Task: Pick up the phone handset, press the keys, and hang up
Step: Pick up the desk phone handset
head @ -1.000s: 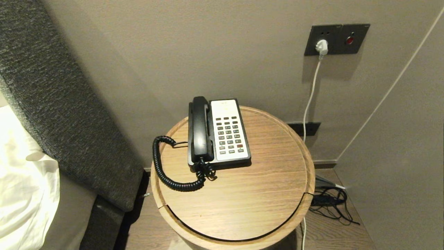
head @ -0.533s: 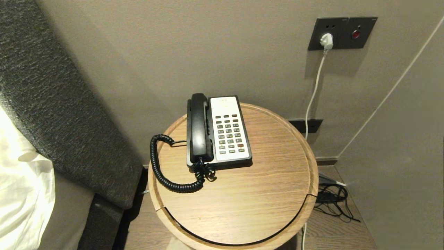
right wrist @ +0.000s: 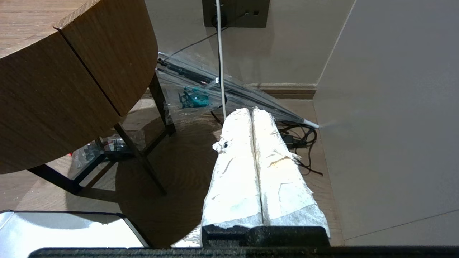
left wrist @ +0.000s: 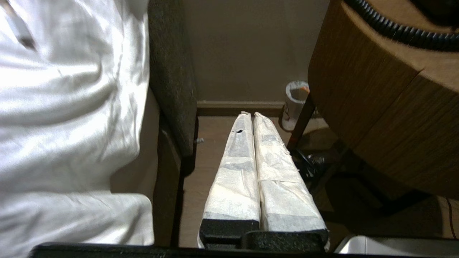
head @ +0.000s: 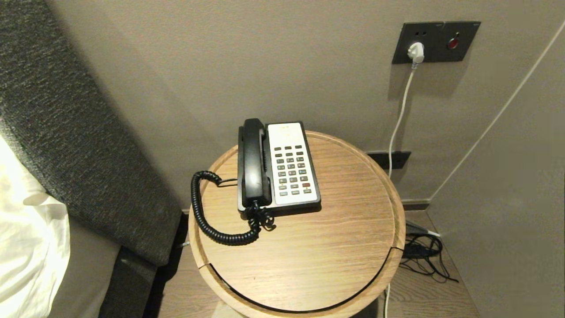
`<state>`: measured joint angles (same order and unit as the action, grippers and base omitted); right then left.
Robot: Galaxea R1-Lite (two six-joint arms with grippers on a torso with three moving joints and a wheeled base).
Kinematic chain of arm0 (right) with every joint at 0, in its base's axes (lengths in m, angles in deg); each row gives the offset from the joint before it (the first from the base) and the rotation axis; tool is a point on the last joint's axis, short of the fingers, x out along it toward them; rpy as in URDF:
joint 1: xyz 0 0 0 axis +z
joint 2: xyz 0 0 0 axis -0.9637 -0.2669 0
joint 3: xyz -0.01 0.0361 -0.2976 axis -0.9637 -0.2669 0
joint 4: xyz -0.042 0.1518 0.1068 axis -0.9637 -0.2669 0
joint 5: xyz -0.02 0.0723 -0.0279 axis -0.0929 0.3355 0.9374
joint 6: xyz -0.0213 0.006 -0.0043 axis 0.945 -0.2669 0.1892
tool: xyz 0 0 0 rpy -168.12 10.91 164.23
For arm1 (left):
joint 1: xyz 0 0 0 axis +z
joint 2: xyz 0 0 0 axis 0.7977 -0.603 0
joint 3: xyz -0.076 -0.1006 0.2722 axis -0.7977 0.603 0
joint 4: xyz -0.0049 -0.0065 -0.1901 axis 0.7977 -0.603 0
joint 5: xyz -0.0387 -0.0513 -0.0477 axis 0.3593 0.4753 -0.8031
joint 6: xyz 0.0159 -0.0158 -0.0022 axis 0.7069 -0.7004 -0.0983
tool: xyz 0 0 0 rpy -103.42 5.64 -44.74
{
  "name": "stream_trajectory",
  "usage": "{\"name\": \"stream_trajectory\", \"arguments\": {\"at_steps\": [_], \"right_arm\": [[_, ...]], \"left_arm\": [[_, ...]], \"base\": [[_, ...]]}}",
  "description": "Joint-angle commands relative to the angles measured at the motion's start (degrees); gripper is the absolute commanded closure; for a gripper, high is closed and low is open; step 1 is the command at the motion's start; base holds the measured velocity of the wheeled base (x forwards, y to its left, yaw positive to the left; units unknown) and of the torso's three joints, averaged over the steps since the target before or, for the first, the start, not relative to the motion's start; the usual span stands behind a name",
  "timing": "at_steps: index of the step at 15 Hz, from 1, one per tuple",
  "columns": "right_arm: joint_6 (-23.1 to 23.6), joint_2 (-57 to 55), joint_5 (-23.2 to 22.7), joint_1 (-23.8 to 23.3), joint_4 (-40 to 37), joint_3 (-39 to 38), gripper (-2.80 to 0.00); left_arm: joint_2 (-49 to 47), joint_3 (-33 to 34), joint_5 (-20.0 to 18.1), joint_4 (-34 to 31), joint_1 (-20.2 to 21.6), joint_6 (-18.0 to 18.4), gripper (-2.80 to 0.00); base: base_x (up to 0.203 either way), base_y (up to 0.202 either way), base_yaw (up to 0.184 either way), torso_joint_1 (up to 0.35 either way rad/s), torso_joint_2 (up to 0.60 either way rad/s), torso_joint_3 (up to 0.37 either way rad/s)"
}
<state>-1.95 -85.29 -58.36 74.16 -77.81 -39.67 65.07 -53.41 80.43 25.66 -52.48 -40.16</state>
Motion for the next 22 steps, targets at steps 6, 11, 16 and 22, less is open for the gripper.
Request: {"name": "stream_trajectory", "arguments": {"at_steps": [6, 11, 16, 22], "right_arm": [[0.0, 0.0, 0.0, 0.0, -0.1, 0.0, 0.0], [0.0, 0.0, 0.0, 0.0, 0.0, 0.0, 0.0], [0.0, 0.0, 0.0, 0.0, -0.1, 0.0, 0.0], [0.0, 0.0, 0.0, 0.0, 0.0, 0.0, 0.0]], "left_arm": [[-27.4, -44.7, -8.0, -22.0, 0.1, 1.3, 0.0], [-54.6, -65.3, -11.7, -25.5, -2.4, 2.0, 0.0], [-71.4, -73.5, -17.4, -26.5, -7.3, 1.1, 0.0], [-84.0, -83.3, -13.2, -26.3, -25.5, -2.7, 0.0]], "base": [[0.0, 0.0, 0.0, 0.0, 0.0, 0.0], [0.0, 0.0, 0.0, 0.0, 0.0, 0.0], [0.0, 0.0, 0.0, 0.0, 0.0, 0.0], [0.0, 0.0, 0.0, 0.0, 0.0, 0.0]]}}
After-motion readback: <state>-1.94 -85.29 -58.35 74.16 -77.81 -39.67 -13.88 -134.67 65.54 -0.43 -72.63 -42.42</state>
